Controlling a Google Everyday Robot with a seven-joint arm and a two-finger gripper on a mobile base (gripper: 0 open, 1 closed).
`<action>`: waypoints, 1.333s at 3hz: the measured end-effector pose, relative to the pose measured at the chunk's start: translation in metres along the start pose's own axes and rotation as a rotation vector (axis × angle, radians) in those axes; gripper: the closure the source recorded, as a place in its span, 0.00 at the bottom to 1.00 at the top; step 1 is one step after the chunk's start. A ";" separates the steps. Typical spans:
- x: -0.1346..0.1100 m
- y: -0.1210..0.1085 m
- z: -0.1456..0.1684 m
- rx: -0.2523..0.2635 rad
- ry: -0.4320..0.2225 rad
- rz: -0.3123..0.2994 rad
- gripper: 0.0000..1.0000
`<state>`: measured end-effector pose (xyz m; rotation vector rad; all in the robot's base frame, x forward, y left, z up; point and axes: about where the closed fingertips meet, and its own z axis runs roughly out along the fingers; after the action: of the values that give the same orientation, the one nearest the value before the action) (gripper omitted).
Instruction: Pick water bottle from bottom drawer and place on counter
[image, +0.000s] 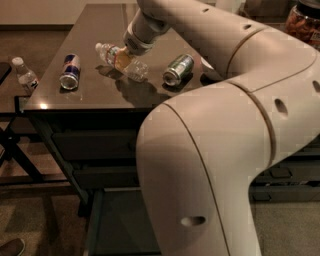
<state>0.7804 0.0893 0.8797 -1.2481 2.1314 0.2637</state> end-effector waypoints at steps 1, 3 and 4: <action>0.013 0.006 0.011 -0.023 0.059 -0.016 1.00; 0.013 0.006 0.011 -0.024 0.060 -0.016 0.62; 0.013 0.006 0.011 -0.024 0.060 -0.016 0.38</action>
Offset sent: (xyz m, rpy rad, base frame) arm -0.0049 -0.0008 -0.0175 -0.0480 0.0396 0.0178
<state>0.7754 0.0886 0.8622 -1.3015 2.1741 0.2477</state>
